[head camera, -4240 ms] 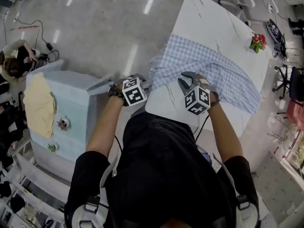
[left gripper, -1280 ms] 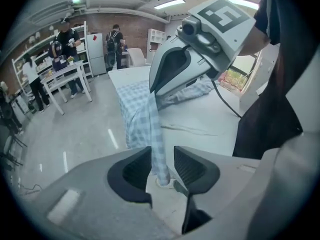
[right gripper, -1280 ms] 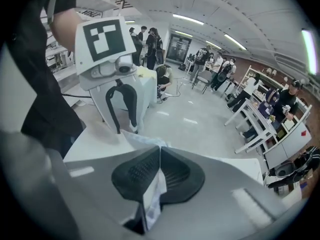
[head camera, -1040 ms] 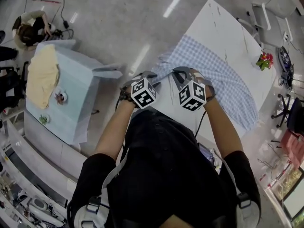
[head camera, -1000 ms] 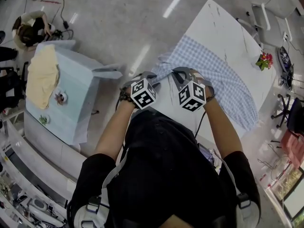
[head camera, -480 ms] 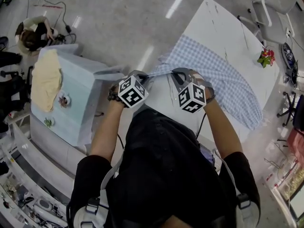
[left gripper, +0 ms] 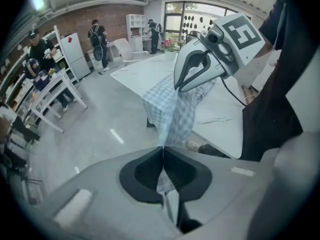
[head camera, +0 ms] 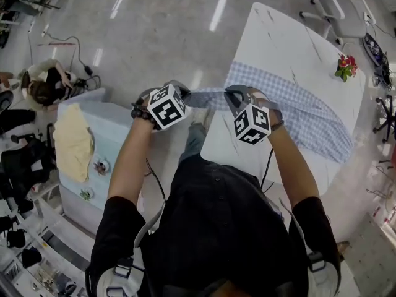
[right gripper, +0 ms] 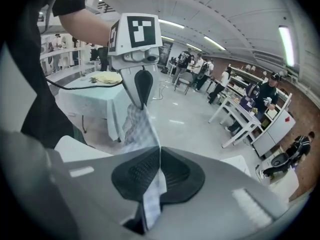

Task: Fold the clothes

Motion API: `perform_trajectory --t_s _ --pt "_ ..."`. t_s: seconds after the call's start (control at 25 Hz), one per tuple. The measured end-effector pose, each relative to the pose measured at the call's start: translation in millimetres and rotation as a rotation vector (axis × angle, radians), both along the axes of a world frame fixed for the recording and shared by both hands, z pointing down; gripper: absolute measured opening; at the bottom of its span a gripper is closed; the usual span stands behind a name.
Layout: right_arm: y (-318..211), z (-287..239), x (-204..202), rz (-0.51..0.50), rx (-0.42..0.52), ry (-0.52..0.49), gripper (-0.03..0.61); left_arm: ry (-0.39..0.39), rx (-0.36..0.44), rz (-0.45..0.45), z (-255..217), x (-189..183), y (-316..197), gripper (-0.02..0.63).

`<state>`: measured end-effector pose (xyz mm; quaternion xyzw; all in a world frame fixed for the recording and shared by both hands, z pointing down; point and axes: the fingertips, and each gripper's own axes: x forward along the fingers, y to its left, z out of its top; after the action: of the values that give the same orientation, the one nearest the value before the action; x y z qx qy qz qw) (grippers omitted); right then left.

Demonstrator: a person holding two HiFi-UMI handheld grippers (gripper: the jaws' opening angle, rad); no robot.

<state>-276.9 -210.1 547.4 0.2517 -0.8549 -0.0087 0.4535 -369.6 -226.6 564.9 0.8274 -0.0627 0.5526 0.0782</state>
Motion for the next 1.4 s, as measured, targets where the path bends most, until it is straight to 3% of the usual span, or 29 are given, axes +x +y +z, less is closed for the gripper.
perform_trajectory --t_s 0.24,0.48,0.76,1.0,1.16,1.4 --pt "-61 18 12 0.193 -0.060 0.037 0.008 0.012 -0.065 0.211 23 14 -66 0.012" --pt "-88 33 20 0.300 -0.108 0.074 0.008 0.007 -0.148 0.313 45 26 -99 0.012" --pt "-113 52 29 0.349 -0.133 0.112 0.008 -0.001 -0.229 0.337 71 36 -119 0.012" --pt "-126 71 30 0.358 -0.170 0.132 0.014 0.009 -0.213 0.322 90 37 -135 0.019" --pt "-125 76 25 0.350 -0.203 0.108 0.149 -0.040 -0.216 0.352 103 26 -133 0.126" --pt "-125 70 19 0.354 -0.176 0.093 0.164 -0.025 -0.194 0.329 100 20 -129 0.153"
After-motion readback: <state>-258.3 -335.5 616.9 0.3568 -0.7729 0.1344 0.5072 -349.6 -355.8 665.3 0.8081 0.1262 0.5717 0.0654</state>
